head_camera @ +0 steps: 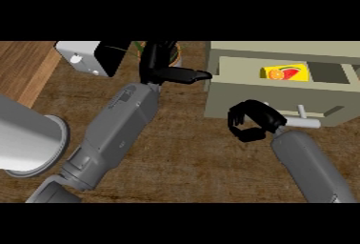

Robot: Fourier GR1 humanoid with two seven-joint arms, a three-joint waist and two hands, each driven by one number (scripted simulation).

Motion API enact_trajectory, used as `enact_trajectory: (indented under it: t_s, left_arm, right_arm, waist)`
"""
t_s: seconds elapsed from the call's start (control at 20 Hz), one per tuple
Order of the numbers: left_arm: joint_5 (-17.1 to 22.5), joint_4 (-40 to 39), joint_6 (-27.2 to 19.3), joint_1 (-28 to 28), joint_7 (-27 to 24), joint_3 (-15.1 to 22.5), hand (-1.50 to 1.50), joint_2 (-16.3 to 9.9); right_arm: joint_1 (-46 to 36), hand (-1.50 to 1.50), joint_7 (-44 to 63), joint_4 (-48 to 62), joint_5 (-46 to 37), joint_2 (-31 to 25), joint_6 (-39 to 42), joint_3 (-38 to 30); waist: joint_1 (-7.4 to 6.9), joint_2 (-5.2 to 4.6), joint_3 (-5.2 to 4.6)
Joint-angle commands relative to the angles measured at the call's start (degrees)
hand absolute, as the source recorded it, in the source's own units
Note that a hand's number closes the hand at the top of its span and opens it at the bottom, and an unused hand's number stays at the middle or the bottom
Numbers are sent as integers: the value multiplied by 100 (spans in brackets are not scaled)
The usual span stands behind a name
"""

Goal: Pick up the cup, place it into the drawer and close the drawer

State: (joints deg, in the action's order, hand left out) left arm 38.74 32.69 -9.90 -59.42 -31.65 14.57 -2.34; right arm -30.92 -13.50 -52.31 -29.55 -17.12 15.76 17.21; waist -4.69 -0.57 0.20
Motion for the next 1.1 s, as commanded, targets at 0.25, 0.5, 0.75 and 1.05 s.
enact_trajectory:
  t_s: [0.25, 0.5, 0.75, 1.05]
  left_arm:
    - [120, 534, 394, 453, 296, -107, -150, -649]
    - [102, 789, 607, 785, 349, -5, -150, -770]
    - [77, 918, 726, 905, 373, 60, -150, -828]
    - [109, 992, 875, 995, 418, 38, -150, -970]
  right_arm:
    - [-1375, 150, -987, 1818, 264, -291, -588, -1062]
    - [-2006, 150, -768, 2406, 420, -502, -765, -1499]
    - [-2245, 150, -667, 2406, 705, -689, -565, -1766]
    - [-2310, 150, -633, 2208, 884, -925, -329, -1873]
  waist:
    - [-334, -107, 12]
    - [-520, -138, 10]
    - [-647, -173, 11]
    - [-750, -191, 1]
